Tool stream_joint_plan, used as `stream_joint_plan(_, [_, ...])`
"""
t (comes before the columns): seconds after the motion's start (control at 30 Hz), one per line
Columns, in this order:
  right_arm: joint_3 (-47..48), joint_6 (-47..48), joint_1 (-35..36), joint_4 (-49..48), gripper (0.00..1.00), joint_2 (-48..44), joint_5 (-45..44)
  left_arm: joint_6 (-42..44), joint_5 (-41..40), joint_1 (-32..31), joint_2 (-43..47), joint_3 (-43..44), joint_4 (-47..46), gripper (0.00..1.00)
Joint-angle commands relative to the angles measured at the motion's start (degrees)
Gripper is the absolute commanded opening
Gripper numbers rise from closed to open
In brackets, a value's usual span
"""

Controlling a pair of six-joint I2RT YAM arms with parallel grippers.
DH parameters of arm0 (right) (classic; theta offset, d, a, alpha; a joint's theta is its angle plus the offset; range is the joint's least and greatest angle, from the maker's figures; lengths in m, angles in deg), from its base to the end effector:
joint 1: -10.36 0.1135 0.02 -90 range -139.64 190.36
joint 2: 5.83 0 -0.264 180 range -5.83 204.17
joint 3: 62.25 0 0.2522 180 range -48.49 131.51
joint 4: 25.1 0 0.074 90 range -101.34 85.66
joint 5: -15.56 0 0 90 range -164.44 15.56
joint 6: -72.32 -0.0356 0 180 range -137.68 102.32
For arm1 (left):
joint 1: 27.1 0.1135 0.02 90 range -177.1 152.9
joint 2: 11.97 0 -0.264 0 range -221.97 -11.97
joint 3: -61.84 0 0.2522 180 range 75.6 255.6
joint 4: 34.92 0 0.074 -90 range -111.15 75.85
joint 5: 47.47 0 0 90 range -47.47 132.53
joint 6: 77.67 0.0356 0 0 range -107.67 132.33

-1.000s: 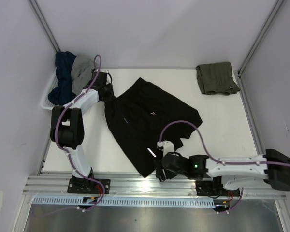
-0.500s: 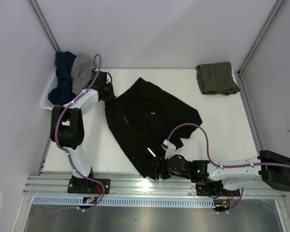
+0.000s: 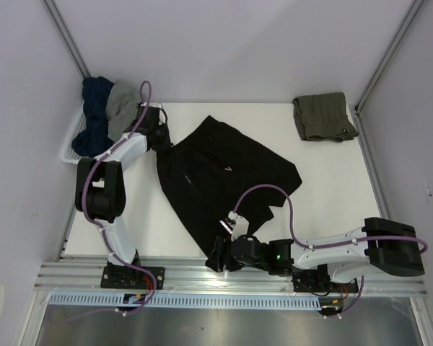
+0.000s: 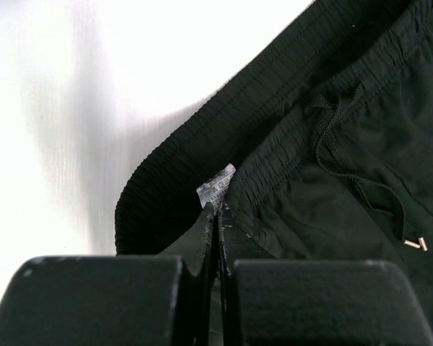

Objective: Fold and stack the shorts
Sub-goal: Flatten the shorts out

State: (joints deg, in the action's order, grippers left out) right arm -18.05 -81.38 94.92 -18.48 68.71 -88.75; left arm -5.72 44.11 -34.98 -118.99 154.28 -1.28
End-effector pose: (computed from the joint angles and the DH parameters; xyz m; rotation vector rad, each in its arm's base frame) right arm 0.0328 0.2520 0.1753 -0.2920 2.4320 1.0895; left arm 0.4103 -0.0578 0.2207 -0.2023 2.4177 -0.2403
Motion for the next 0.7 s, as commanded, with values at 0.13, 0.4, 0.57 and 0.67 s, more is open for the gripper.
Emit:
stream_joint_plan(0.13, [-1.3,-5.4,0.3,-4.6,0.66,4.1,-2.5,0.0,-1.3,-0.2,1.3,2.9,0.1,0.00])
stream_joint_plan(0.4, [-5.3,-10.0,0.3,-10.6,0.65,3.5,-5.7,-0.4,-0.8,0.0,1.2,3.3,-0.2,0.00])
stream_joint_plan(0.57, [-8.5,-13.5,0.6,-16.1,0.64,3.2,-8.9,-0.9,-0.1,0.1,1.4,3.0,-0.2,0.00])
stream_joint_plan(0.67, [-9.6,-14.1,1.1,-19.0,0.64,3.2,-11.3,-1.2,0.9,0.4,1.9,2.0,-0.8,0.00])
